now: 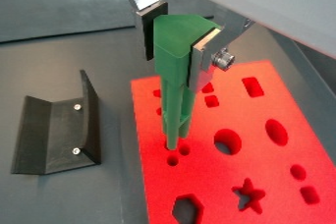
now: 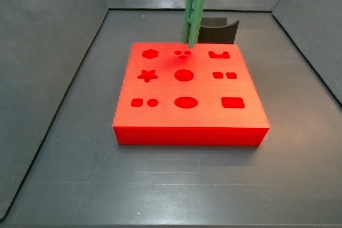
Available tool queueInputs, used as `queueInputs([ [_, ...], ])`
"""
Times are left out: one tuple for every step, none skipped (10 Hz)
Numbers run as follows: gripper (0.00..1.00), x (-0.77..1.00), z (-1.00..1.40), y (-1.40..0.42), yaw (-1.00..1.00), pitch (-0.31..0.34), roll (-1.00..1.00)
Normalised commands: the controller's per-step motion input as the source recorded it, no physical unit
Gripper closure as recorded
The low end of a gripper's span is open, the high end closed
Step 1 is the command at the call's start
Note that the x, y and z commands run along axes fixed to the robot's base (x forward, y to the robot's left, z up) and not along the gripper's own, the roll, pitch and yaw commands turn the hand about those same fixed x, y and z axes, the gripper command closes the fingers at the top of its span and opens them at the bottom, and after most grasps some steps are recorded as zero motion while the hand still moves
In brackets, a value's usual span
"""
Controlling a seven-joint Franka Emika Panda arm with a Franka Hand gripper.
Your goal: Insert the 3 prong object.
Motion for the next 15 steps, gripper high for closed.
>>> queueInputs([
  [1.0, -0.22, -0.13, 0.0, -0.41, -0.066, -0.02],
  [1.0, -0.16, -0.07, 0.0, -0.37, -0.099, -0.08],
  [1.0, -0.27, -0.03, 0.0, -0.35, -0.139, -0.1],
  [1.0, -0.08, -0.01, 0.0, -0.21, -0.1, -0.11],
  [1.0, 0.07, -0.13, 0.01, 0.0, -0.109, -0.09],
  [1.0, 0.25, -0.2, 0.05, 0.07, -0.124, -0.08],
  [1.0, 0.31, -0.18, 0.09, 0.11, -0.141, -0.14],
  [1.0, 0.03, -0.17, 0.14, 0.09, -0.149, -0.1],
  [1.0, -0.19, -0.04, 0.0, 0.0, -0.09, -0.09],
  [1.0, -0.23, 0.0, -0.01, 0.0, -0.077, -0.13],
  [1.0, -0.14, 0.0, -0.13, 0.0, -0.173, -0.18],
  [1.0, -0.07, 0.0, -0.11, 0.0, -0.203, -0.2],
  [1.0, 0.0, -0.03, -0.04, 0.0, -0.217, -0.19],
  [1.0, -0.02, -0.04, 0.0, 0.0, -0.084, -0.09],
  [1.0, -0.15, 0.0, 0.15, -0.01, -0.07, -0.11],
])
